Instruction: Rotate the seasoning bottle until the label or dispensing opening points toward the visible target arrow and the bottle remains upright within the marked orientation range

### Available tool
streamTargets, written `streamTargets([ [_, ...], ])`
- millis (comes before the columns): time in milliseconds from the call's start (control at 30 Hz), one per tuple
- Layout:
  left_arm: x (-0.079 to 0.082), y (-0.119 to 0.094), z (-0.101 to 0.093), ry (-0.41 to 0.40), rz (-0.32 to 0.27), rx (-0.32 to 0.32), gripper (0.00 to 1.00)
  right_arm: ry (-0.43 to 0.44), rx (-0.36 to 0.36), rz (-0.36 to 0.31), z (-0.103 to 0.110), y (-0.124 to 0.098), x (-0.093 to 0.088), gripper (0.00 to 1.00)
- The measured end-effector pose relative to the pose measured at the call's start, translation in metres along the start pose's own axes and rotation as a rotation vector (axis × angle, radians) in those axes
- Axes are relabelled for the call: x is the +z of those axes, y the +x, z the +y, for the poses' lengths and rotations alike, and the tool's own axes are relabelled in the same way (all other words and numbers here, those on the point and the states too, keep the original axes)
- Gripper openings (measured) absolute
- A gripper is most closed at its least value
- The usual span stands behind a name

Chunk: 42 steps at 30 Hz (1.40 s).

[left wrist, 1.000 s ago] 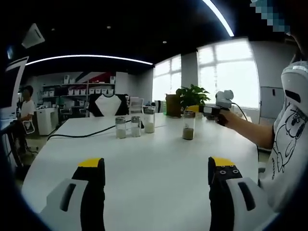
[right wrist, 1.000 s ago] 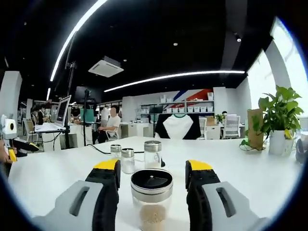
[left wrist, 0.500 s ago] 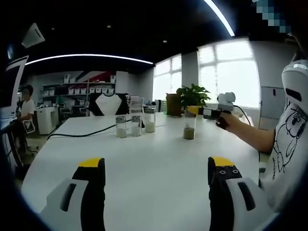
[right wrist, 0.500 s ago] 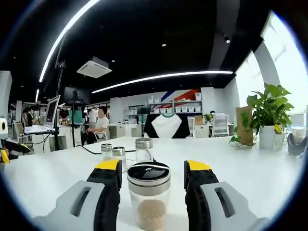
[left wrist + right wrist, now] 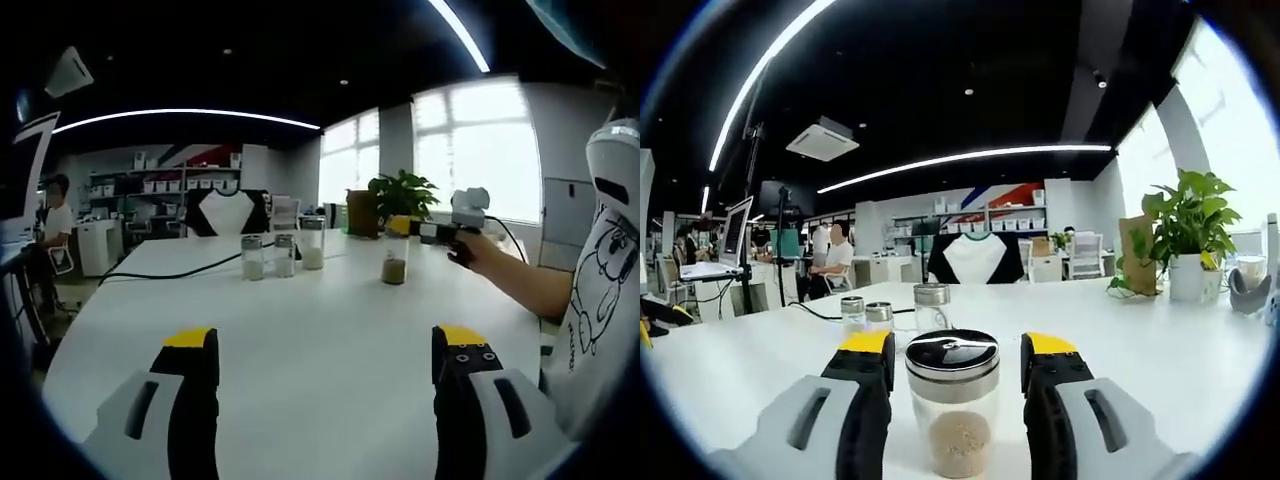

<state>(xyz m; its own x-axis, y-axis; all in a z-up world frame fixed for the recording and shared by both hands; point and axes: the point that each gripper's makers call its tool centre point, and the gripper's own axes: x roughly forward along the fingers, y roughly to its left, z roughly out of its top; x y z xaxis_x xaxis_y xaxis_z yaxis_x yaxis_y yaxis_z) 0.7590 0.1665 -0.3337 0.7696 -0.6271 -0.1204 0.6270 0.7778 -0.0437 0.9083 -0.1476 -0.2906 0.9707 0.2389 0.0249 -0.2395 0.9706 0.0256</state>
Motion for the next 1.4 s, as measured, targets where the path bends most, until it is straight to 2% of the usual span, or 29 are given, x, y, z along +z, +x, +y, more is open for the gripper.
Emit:
streamTargets([
  [167,-0.0016,0.0001,-0.0002,0.001,0.006,-0.001,0.92,-0.001,0.001,0.002,0.0004,0.0004,0.0003,0.42],
  [267,-0.0014,-0.0001,-0.0001,0.002,0.005,-0.002,0.92,0.021,0.027,0.001,0.0033,0.0004,0.0000,0.41],
  [467,-0.0011,0.0006,-0.0013,0.001,0.004,-0.006,0.92,-0.003,0.029,0.013,0.0021,-0.0006,-0.0016,0.37],
  [1033,0.0011,0.0042,-0.0038,0.014,0.009,-0.022,0.92,0.016,0.077,0.020,0.0033,-0.0025,-0.0025,0.36],
  [1400,-0.0029,0.0057,-0.0049,0.008,0.016,-0.027,0.92,0.012,0.139,0.017,0.0056,-0.0032,-0.0025,0.36],
])
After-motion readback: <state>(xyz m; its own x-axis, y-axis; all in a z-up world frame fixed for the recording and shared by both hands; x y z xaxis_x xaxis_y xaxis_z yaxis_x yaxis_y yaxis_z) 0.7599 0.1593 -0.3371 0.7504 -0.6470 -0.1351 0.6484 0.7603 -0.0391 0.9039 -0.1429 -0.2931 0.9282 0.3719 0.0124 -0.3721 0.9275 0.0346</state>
